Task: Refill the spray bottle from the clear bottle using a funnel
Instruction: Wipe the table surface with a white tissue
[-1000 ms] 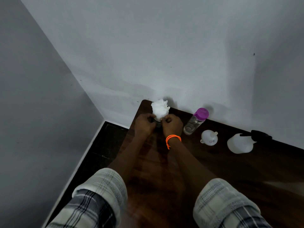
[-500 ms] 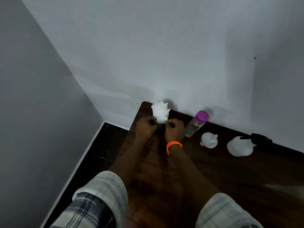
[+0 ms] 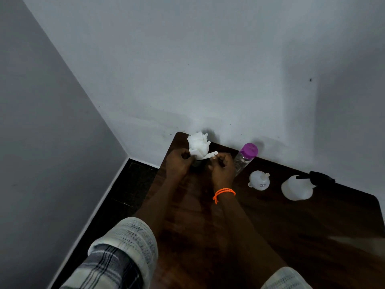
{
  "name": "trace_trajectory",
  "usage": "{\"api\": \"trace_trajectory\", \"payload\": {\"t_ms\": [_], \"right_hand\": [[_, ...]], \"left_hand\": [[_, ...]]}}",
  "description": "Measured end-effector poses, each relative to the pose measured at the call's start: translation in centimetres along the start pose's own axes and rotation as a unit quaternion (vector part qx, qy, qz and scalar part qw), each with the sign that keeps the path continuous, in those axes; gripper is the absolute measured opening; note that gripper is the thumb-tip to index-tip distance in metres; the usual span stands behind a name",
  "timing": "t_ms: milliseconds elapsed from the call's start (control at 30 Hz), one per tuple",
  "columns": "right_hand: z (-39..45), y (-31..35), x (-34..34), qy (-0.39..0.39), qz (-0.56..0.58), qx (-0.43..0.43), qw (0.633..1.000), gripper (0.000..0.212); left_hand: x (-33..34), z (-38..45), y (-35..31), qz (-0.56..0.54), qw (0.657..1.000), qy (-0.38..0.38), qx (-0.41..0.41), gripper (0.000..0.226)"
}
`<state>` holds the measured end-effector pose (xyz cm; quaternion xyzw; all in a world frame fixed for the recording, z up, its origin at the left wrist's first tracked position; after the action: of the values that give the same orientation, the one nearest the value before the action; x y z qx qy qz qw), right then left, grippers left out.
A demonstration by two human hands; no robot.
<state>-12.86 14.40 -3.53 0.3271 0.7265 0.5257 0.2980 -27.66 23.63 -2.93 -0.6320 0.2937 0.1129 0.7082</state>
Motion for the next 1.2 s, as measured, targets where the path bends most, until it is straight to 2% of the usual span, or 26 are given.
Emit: {"api": "trace_trajectory", "payload": {"t_ms": [167, 300, 367, 433, 467, 500, 567, 633, 733, 833, 933, 967, 1033, 1067, 1133, 1200], "right_hand": [[-1.3, 1.5, -0.7, 0.014, 0.101, 0.042, 0.994, 0.022], [-2.7, 2.1, -1.5, 0.056, 0.244, 0.097, 0.963, 0.019], [-3.7, 2.0, -2.0, 0.086, 0.306, 0.129, 0.939, 0.018], [-4.7, 1.5, -2.3, 0.108, 0.35, 0.176, 0.914, 0.021], [-5.3, 1.2, -2.5, 0.112, 0.365, 0.2, 0.903, 0.028], [-5.6, 0.4, -2.7, 0.109, 0.374, 0.228, 0.892, 0.035], [-6.2, -1.1, -2.9, 0.095, 0.368, 0.279, 0.882, 0.025], [-6.5, -3.1, -3.1, 0.072, 0.336, 0.321, 0.882, 0.022], [-6.6, -5.2, -2.9, 0.055, 0.295, 0.367, 0.88, 0.008], [-6.4, -5.3, -2.1, 0.065, 0.256, 0.373, 0.889, 0.021], [-6.0, -4.4, -0.4, 0.067, 0.219, 0.343, 0.911, 0.005], [-5.7, -4.7, 0.1, 0.053, 0.195, 0.347, 0.916, 0.008], [-5.0, -6.5, 0.9, 0.026, 0.125, 0.349, 0.928, 0.015], [-4.8, -7.3, 1.0, 0.009, 0.069, 0.335, 0.94, 0.02], [-5.2, -7.6, 0.5, -0.041, -0.077, 0.284, 0.955, 0.034], [-6.7, -6.2, 0.5, -0.051, -0.176, 0.206, 0.961, 0.027]], "left_hand": [[0.0, 0.6, 0.3, 0.007, 1.0, -0.013, -0.002, 0.021], [0.0, 0.1, 0.4, 0.001, 0.998, -0.038, -0.04, 0.028], [0.1, -1.1, 0.2, -0.035, 0.993, -0.064, -0.09, 0.029], [0.8, -2.8, 0.4, -0.08, 0.983, -0.036, -0.163, 0.036], [1.5, -3.8, 0.7, -0.139, 0.966, 0.005, -0.216, 0.043], [2.5, -5.0, 0.9, -0.23, 0.931, 0.052, -0.28, 0.05], [3.6, -7.5, 1.1, -0.393, 0.833, 0.107, -0.374, 0.058], [3.6, -8.8, 2.1, -0.442, 0.801, 0.092, -0.392, 0.045], [2.4, -9.5, 3.9, -0.438, 0.823, 0.057, -0.359, 0.01], [0.9, -8.2, 4.9, -0.394, 0.861, 0.05, -0.317, 0.014], [-1.0, -5.6, 4.4, -0.345, 0.904, 0.041, -0.249, 0.017], [-1.9, -4.8, 4.1, -0.299, 0.929, 0.034, -0.216, 0.022], [-3.4, -4.0, 4.2, -0.116, 0.983, 0.017, -0.14, 0.04], [-4.0, -4.0, 4.4, -0.03, 0.993, 0.003, -0.111, 0.048], [-4.7, -4.6, 5.3, 0.049, 0.996, -0.012, -0.073, 0.046], [-4.3, -5.5, 6.6, 0.091, 0.995, 0.013, -0.034, 0.038]]}}
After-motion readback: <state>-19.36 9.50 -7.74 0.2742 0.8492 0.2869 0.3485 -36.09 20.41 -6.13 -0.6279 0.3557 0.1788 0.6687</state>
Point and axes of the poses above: each hand's wrist, its own z-axis towards the middle knuckle, its own x-axis out of the palm, y = z × x, the point moved 4 cm from there along z, towards the middle knuckle, and after that the axes turned 10 degrees about x, right-handed, at the moved point
